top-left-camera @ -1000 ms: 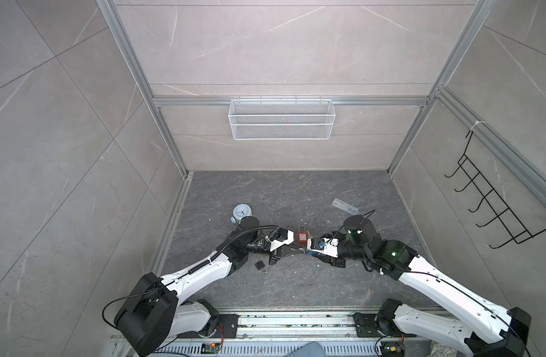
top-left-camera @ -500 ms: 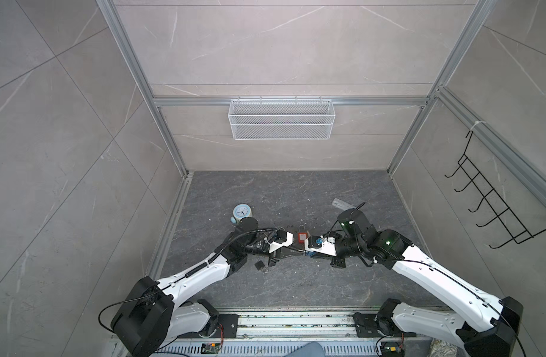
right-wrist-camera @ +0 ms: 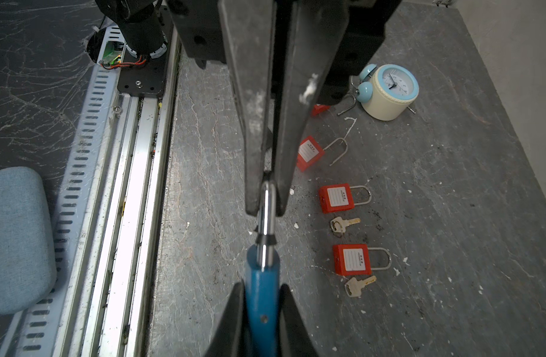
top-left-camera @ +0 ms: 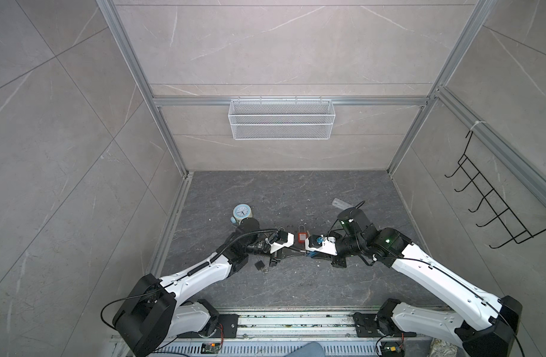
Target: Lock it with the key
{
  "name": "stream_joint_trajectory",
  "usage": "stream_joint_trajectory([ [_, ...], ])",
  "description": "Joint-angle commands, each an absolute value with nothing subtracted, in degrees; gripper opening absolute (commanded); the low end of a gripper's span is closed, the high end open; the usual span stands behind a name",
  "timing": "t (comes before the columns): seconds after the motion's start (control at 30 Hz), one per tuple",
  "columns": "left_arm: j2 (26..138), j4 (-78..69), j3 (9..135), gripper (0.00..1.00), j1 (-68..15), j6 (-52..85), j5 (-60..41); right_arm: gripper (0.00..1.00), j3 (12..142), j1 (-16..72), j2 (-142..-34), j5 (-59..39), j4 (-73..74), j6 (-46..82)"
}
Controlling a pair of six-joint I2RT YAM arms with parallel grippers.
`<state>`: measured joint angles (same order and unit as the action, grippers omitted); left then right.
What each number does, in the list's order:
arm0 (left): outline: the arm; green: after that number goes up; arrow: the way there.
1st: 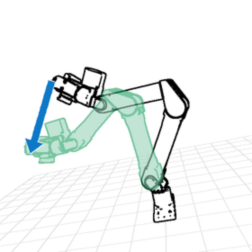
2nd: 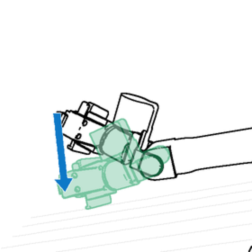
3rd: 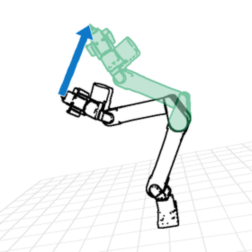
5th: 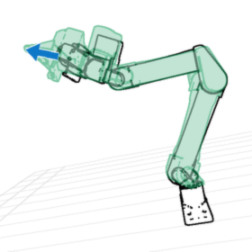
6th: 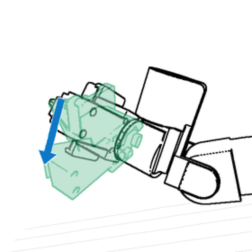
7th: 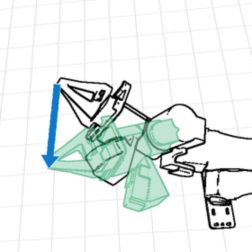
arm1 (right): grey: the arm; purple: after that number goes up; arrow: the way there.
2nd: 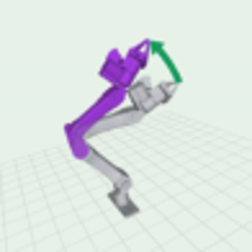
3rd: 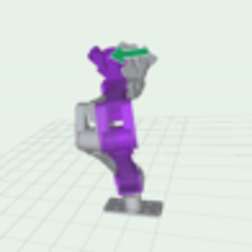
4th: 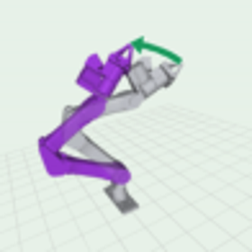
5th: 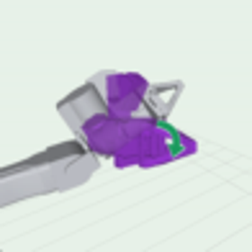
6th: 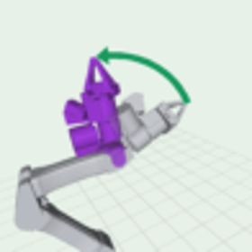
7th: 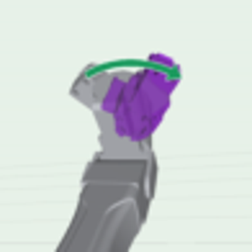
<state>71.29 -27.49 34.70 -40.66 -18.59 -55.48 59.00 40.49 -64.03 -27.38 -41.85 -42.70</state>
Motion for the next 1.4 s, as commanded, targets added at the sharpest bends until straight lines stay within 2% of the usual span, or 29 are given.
stream_joint_trajectory([
  [0.0, 72.79, -33.92, 35.67, 0.00, -43.37, -16.60, -55.90, 0.00, 59.62, 41.47, -64.61, -35.75, -33.57, -44.38],
  [0.17, 73.80, -34.12, 35.88, 0.00, -44.50, -18.41, -54.77, 0.00, 61.51, 41.40, -66.52, -39.13, -33.69, -44.59],
  [0.33, 76.42, -36.16, 35.73, 0.00, -45.79, -19.22, -53.69, 0.00, 60.92, 41.14, -65.83, -41.72, -26.37, -42.90],
  [0.57, 80.38, -40.78, 35.09, 0.00, -45.86, -15.56, -55.27, 0.00, 60.80, 41.05, -66.19, -39.01, -20.68, -44.56],
  [0.93, 86.38, -48.56, 35.68, 0.00, -46.41, -14.63, -53.89, 0.00, 62.76, 40.52, -69.70, -41.57, -13.29, -41.88],
  [1.03, 85.01, -45.97, 35.80, 0.00, -46.19, -16.01, -53.42, 0.00, 64.34, 40.43, -70.61, -40.43, -18.09, -43.96],
  [1.17, 80.30, -33.80, 37.18, 0.00, -44.35, -20.99, -52.16, 0.00, 63.62, 40.00, -69.08, -34.03, -24.56, -45.37],
  [1.3, 76.31, -24.41, 38.64, 0.00, -41.33, -24.66, -52.54, 0.10, 62.15, 39.00, -66.29, -27.88, -31.36, -46.46],
  [1.37, 75.25, -20.26, 39.81, 0.00, -40.03, -26.21, -53.03, 0.19, 61.18, 38.49, -64.54, -24.86, -33.80, -46.45],
])
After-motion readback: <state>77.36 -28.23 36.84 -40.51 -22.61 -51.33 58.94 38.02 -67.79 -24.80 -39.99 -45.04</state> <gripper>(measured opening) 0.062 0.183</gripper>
